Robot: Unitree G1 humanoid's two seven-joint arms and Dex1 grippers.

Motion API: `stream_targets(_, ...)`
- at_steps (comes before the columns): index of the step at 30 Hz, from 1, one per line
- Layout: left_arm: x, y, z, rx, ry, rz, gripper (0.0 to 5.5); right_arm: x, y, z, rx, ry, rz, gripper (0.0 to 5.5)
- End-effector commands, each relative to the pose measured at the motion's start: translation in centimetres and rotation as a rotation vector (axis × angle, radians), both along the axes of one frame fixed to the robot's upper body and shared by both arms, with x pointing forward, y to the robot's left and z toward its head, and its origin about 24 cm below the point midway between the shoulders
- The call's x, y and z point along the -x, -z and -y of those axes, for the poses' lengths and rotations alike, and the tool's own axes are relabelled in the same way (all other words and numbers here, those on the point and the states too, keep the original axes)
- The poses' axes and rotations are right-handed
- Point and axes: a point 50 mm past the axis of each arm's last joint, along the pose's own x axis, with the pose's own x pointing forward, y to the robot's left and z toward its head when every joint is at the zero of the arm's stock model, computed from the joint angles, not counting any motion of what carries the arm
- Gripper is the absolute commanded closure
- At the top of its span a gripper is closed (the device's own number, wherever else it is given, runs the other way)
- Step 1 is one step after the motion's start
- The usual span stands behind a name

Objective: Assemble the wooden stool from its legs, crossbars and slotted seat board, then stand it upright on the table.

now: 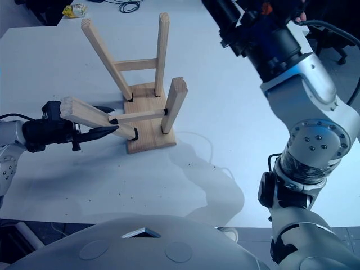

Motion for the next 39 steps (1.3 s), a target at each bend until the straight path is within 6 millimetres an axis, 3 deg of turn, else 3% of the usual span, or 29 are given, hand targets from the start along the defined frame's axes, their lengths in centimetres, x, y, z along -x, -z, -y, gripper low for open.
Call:
stream_targets(1,0.7,2.6,-2.0,-0.206,-0.108,-0.17,3.45,1.4,0.2,-1.7,-0.022,-0.029,-0.045,2.9)
stream_targets(6,1.3,2.7,-2.5,-0.201,-0.205,-0.194,3.45,3.4,-0.6,-2.5,-0.207,-0.167,-0.138,3.74)
stream_targets(10,1.4,2.8,-2.0,-0.175,-0.283,-0.22,3.45,4.1,-1.1,-2.8,-0.238,-0.224,-0.208,4.36)
stream_targets(17,1.3,3.0,-0.9,-0.211,-0.267,-0.273,3.45,4.3,3.0,-5.2,-0.035,-0.191,-0.346,5.48)
stream_targets(22,1.1,3.3,-0.3,-0.214,-0.258,-0.283,3.45,4.2,5.7,-7.5,0.103,-0.209,-0.405,5.5)
stream_targets(28,1.0,4.0,-0.2,-0.225,-0.298,-0.287,3.45,4.1,8.2,-9.3,0.308,-0.228,-0.357,5.5)
stream_targets(30,1.2,4.5,-0.2,-0.231,-0.312,-0.292,3.45,3.7,7.9,-9.6,0.288,-0.223,-0.326,5.5)
stream_targets(36,1.6,5.4,0.0,-0.233,-0.336,-0.306,3.45,2.2,4.2,-9.8,0.031,-0.231,-0.201,5.5)
stream_targets(39,1.4,5.6,-0.1,-0.243,-0.343,-0.31,3.45,2.1,7.2,-10.3,0.174,-0.239,-0.267,5.5)
